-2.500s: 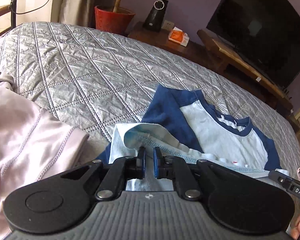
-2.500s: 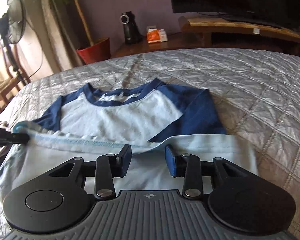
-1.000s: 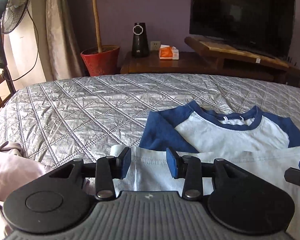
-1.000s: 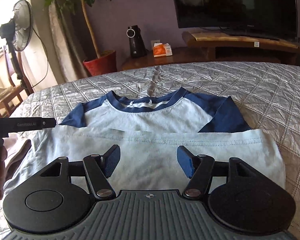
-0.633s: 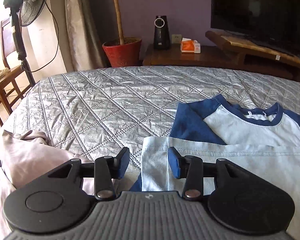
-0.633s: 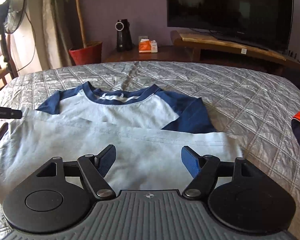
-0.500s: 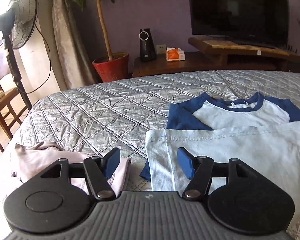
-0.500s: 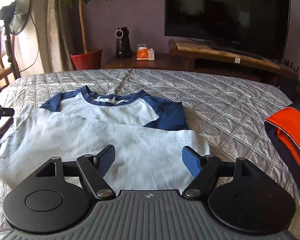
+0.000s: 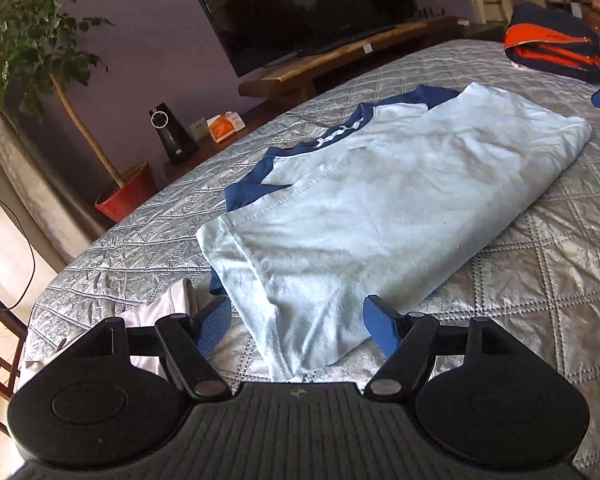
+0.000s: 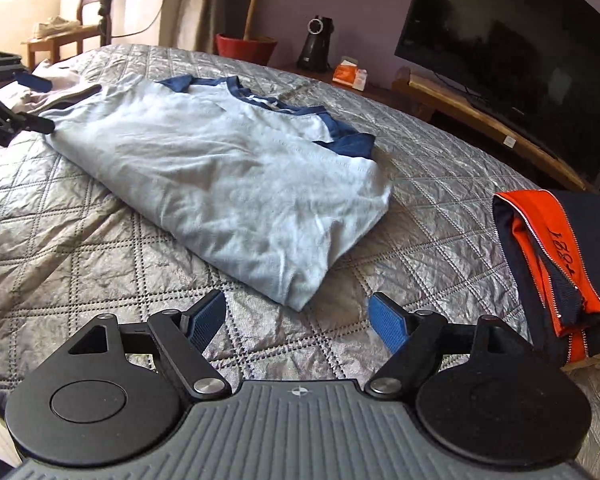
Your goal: Fold clothes
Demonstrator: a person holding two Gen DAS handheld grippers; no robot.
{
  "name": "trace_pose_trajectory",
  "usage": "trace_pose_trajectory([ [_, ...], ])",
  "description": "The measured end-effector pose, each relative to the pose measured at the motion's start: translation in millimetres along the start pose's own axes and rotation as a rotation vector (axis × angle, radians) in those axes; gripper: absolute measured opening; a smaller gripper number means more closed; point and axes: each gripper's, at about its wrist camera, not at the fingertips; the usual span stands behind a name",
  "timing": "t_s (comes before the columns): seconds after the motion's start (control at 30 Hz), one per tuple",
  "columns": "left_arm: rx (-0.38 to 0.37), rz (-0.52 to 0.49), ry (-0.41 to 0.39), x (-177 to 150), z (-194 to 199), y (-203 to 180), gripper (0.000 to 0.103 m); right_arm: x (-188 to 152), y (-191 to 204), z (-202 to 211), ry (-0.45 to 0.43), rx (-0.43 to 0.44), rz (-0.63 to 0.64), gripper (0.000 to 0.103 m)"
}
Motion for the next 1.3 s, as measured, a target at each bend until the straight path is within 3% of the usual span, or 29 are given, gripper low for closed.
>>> trace_pose_trajectory([
  [0.1, 0.041, -0.112, -0.004, -9.4, -2.5, -11.5, 0.070, -0.6, 10.7, -5.6, 0.000, -0.001, 0.158, 0.083],
  [0.17, 0.074, -0.169, -0.034, -14.5, -1.0, -15.1, 0.078, -2.0, 13.9, -6.0, -0.022, -0.006, 0.227, 0.083],
  [0.37, 0.064, -0.338, -0.058, -22.9, 8.8, -12.7, 0.078, -5.7, 5.5, -3.2, -0.016, 0.013, 0.229, 0.084],
  [0.47, 0.072, -0.370, -0.067, -29.3, 10.7, -10.4, 0.079, -12.7, 0.5, -1.6, -0.027, 0.021, 0.229, 0.085],
  [0.57, 0.102, -0.408, -0.095, -31.6, 9.3, -10.9, 0.088, -7.3, 1.1, -6.4, -0.041, 0.011, 0.235, 0.087],
  [0.7, 0.131, -0.500, -0.152, -31.5, 5.6, -14.2, 0.087, 9.2, 9.3, -15.7, -0.064, -0.033, 0.291, 0.089],
  [0.9, 0.064, -0.447, -0.200, -36.1, 1.9, -0.3, 0.084, 13.2, 20.7, -20.2, -0.115, -0.109, 0.377, 0.090],
  [1.0, 0.061, -0.467, -0.212, -37.2, 2.6, -1.0, 0.081, 16.0, 24.7, -22.3, -0.135, -0.128, 0.391, 0.091],
  [1.1, 0.043, -0.500, -0.202, -38.7, 5.3, -5.7, 0.059, 19.2, 21.3, -23.8, -0.130, -0.114, 0.367, 0.092],
  [1.23, -0.007, -0.507, -0.167, -40.9, 8.8, -13.1, 0.018, 14.7, 23.7, -23.1, -0.146, -0.134, 0.391, 0.092],
  [1.3, -0.039, -0.463, -0.144, -38.6, 9.6, -12.4, 0.011, 16.3, 23.0, -23.5, -0.145, -0.126, 0.394, 0.092],
])
Point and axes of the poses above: each gripper's, at about its wrist camera, not at the fingertips, and z roughly against the way its jaws point, y to its left, x to its top, and after that the axes turned 14 degrees about y, right-handed
